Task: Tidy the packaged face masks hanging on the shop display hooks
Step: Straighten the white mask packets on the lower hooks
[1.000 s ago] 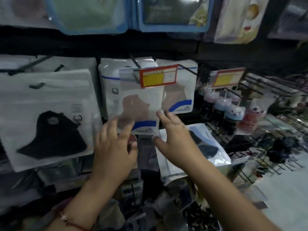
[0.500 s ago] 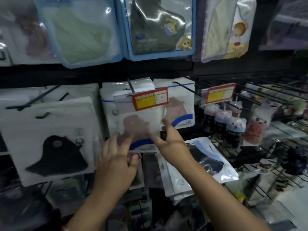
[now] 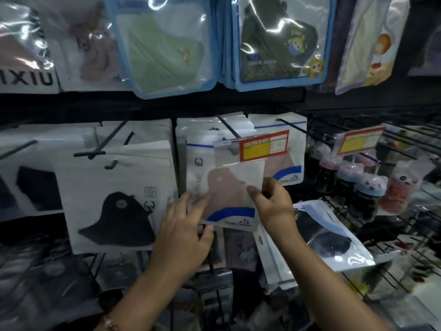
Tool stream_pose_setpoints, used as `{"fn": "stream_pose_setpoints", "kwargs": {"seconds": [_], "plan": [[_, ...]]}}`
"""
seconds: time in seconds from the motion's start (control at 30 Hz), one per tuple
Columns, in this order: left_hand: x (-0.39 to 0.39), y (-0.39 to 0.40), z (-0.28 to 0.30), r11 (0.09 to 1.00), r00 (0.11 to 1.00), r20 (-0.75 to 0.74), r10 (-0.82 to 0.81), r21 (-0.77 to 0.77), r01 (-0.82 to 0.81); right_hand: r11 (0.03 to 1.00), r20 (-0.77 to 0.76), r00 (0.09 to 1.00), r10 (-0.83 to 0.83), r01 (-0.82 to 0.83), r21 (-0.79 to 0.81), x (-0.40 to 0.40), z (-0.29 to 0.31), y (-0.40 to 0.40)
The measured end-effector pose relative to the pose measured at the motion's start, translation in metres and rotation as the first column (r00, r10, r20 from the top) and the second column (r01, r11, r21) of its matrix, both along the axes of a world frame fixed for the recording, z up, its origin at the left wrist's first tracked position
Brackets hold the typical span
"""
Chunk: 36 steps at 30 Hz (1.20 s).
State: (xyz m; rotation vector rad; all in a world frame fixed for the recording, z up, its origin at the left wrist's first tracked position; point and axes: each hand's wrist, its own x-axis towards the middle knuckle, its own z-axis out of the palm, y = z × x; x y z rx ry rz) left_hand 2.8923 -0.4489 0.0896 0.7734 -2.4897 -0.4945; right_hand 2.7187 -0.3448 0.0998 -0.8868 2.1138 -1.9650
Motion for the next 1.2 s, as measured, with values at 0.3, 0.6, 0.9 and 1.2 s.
{"fn": "stream_pose_setpoints", "kwargs": {"seconds": [0.3, 0.6, 0.9, 1.2], "plan": [[0.018, 0.004, 0.009, 0.983, 0.966, -0.254, -0.052, 0.159, 0.095, 0.986, 0.169, 0.984, 0.062, -0.035, -0.160, 0.011, 0.021, 0.026], [0.031, 0.004, 0.029, 0.558, 0.847, -0.524, 0.090, 0.731, 0.392, 0.963, 0.313, 0.939, 0.146, -0.063, -0.262, 0.035, 0.033, 0.053], [0.044, 0.010, 0.030, 0.313, 0.821, -0.571, 0.004, 0.780, 0.541, 0.945, 0.362, 0.905, 0.226, -0.113, -0.308, 0.061, 0.031, 0.083], [0.071, 0.023, 0.058, 0.342, 0.702, -0.694, -0.160, 0.628, 0.699, 0.910, 0.381, 0.864, 0.328, -0.181, -0.374, 0.089, 0.030, 0.084]]}}
